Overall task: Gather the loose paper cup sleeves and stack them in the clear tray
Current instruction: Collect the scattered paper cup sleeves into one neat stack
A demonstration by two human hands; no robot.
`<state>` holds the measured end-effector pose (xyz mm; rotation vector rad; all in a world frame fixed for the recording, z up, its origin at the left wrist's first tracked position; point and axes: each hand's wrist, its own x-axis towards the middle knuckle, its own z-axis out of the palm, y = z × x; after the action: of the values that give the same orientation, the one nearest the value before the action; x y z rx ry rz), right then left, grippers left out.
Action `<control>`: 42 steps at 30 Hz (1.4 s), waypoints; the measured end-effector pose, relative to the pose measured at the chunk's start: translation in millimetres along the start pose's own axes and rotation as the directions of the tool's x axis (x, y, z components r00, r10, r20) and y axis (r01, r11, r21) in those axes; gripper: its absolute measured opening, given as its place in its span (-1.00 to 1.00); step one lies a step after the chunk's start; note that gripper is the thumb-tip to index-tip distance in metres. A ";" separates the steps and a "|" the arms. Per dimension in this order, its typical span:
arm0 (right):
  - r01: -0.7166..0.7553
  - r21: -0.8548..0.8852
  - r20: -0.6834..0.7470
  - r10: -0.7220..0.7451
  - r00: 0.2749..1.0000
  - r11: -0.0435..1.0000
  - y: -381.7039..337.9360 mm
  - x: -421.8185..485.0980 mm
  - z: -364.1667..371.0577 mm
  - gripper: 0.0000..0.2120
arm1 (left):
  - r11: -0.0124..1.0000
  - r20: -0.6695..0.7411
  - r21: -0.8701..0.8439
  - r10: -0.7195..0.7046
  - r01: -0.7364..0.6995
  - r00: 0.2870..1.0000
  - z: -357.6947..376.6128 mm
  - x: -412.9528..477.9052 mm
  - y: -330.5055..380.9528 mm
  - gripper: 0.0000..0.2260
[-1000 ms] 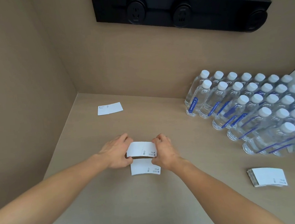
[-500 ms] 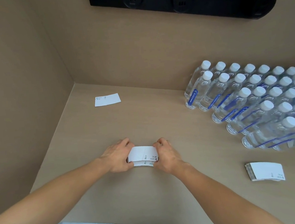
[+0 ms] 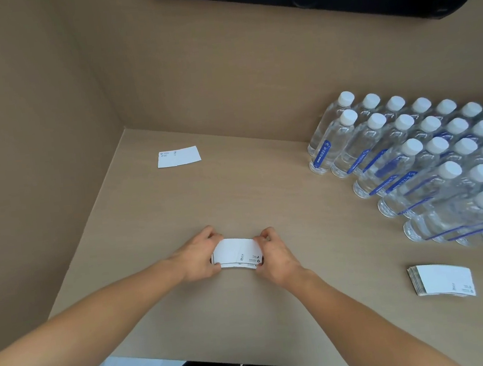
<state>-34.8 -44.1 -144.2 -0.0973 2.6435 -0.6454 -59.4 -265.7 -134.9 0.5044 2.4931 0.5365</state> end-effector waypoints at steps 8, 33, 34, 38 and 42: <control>-0.032 0.002 0.026 0.032 0.999 0.999 -4.3 -9.7 9.8 -0.91 | 0.999 -0.053 -0.051 0.008 -0.011 0.999 5.7 -1.7 -0.4 -0.72; -0.116 -0.046 0.027 0.117 0.993 0.992 -26.5 -5.4 3.6 -0.69 | 0.997 -0.069 -0.059 -0.045 0.041 0.997 1.9 -0.9 4.1 -0.81; -0.121 -0.055 0.032 0.122 0.992 0.991 -27.2 -4.9 3.3 -0.69 | 0.998 -0.068 -0.055 -0.042 0.038 0.997 1.8 0.1 4.0 -0.81; -0.125 -0.099 0.062 0.131 0.989 0.987 -29.9 -2.6 2.4 -0.61 | 0.997 -0.026 -0.025 -0.080 0.080 0.996 -0.2 1.7 2.8 -0.64; -0.142 -0.154 0.117 0.161 0.980 0.978 -37.9 0.0 -2.2 -0.62 | 0.995 -0.006 0.000 -0.100 0.100 0.995 -0.6 3.0 1.2 -0.54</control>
<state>-36.9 -76.9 -125.2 0.0210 2.5398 -0.3829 -61.8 -263.6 -135.1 0.3760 2.5091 0.4993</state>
